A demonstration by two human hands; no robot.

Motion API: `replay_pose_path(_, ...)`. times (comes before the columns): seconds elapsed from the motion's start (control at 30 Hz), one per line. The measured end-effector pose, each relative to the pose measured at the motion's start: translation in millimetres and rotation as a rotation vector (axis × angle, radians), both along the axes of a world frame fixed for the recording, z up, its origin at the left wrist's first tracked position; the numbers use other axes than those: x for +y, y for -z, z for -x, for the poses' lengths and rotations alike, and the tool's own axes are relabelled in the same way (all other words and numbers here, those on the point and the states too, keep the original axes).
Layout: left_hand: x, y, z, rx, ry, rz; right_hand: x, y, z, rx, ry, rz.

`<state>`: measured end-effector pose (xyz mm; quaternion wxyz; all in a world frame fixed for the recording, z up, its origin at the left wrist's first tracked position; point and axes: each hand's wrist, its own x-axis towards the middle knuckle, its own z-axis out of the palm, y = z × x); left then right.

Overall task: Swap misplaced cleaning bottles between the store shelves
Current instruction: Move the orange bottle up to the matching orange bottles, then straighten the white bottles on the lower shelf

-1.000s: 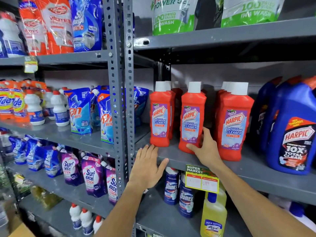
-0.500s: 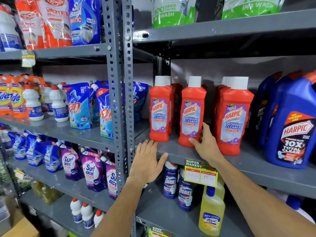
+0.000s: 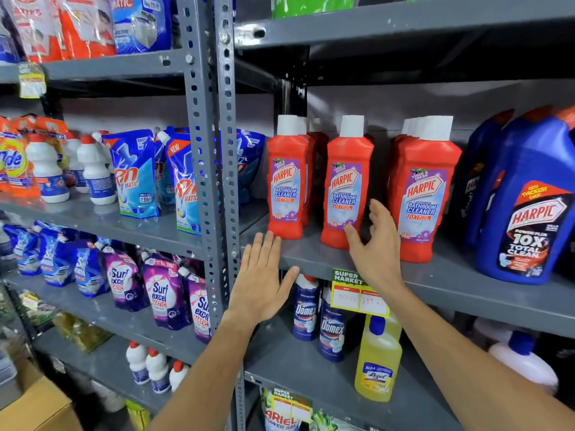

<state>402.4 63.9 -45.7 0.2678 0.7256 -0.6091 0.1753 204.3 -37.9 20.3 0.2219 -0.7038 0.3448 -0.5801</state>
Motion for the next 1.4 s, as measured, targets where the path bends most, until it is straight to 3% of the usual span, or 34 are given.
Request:
replay_pose_path(0.17, 29.5, 54.6, 0.1, 0.002, -0.034, 0.095, 46.2, 5.8, 5.5, -0.071, 0.009, 0.206)
replay_pose_path(0.37, 52.5, 156.5, -3.8, 0.103, -0.023, -0.208, 98.8, 86.0, 2.3, 0.026, -0.058, 0.23)
replay_pose_path(0.5, 51.6, 216.5, -10.1, 0.074, 0.032, -0.397, 87.7, 171.0, 2.7, 0.145, -0.107, 0.03)
replay_pose_path(0.7, 30.4, 276.3, -34.9, 0.071, 0.067, -0.505, 33.8, 272.5, 0.4, 0.282, -0.087, -0.436)
replay_pose_path(0.83, 16.8, 295.9, -37.3, 0.066, 0.102, -0.512, -1.8, 302.1, -12.7, 0.317, -0.052, -0.57)
replay_pose_path(1.2, 7.3, 315.4, -35.4, 0.049, 0.036, -0.479, -46.0, 326.8, -41.0, 0.236, 0.138, -0.586)
replay_pose_path(1.4, 7.5, 314.1, -32.8, 0.057, 0.024, -0.488, -24.2, 333.4, -43.7, 0.261, -0.022, -0.538)
